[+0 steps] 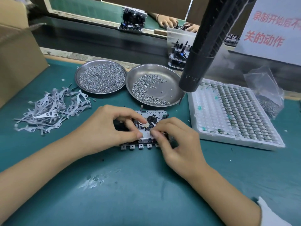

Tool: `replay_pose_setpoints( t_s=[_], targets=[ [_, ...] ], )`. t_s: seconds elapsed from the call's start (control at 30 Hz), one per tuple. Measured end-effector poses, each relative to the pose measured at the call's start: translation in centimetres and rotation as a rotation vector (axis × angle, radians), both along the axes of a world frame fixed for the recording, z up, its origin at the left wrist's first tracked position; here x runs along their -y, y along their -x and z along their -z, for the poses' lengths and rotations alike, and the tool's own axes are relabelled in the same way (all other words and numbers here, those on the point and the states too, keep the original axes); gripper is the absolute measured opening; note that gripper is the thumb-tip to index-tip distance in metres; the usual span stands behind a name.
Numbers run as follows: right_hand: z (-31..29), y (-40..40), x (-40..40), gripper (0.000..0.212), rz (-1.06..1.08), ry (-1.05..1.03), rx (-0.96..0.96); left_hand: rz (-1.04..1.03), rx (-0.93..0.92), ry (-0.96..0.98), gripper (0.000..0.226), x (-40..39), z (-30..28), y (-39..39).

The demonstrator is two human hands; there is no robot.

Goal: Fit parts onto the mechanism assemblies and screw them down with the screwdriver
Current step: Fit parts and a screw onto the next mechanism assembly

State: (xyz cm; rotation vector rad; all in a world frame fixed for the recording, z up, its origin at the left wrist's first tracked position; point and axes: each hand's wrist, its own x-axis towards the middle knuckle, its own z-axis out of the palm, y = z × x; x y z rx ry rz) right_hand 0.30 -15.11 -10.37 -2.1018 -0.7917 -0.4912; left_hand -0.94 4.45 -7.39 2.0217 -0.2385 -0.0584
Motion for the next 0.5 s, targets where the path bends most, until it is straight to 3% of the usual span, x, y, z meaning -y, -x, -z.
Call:
replay_pose_setpoints(
  t_s=[0.17, 0.37, 0.5],
  targets=[
    [-0.1, -0.6, 0.2, 0.010, 0.081, -0.188, -0.038, 0.023, 0.092, -0.067, 0.023, 0.0, -0.1, 0.1],
    [-0.1, -0.8, 0.1, 0.010, 0.116, -0.249, -0.081, 0.050, 0.196, -0.099, 0.027, -0.3, -0.1, -0.2],
    [0.1, -0.9, 0.1, 0.011, 0.121, -0.272, -0.086, -0.244, 0.403, -0.151, 0.020, -2.0, -0.1, -2.1]
  ],
)
